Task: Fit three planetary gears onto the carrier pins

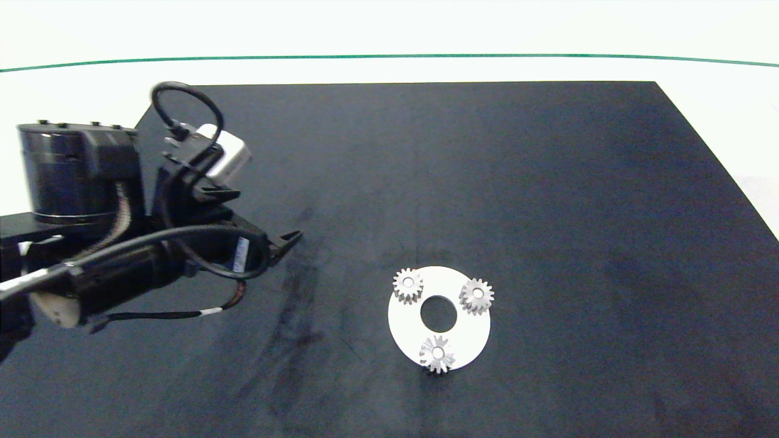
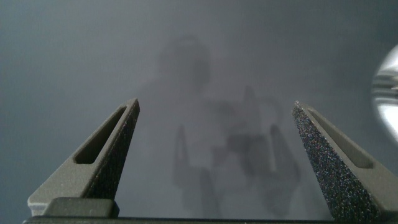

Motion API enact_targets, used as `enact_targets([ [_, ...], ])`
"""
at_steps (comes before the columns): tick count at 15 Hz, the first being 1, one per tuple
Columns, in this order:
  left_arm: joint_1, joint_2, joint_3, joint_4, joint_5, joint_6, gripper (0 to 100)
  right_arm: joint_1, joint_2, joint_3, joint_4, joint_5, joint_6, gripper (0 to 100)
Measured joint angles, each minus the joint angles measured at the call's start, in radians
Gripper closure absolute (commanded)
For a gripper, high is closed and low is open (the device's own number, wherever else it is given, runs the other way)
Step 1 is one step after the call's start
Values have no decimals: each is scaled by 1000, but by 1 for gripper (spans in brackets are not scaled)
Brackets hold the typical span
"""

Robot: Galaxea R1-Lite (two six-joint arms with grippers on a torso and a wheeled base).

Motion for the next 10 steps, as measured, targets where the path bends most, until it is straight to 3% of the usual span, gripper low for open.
enact_targets([
  [5,232,-287,104,145,0,-32,0,-194,-41,7,-1,1,-14,0],
  [10,381,-586,296,176,0,-49,0,-317,-165,99,0,3,-12,0],
])
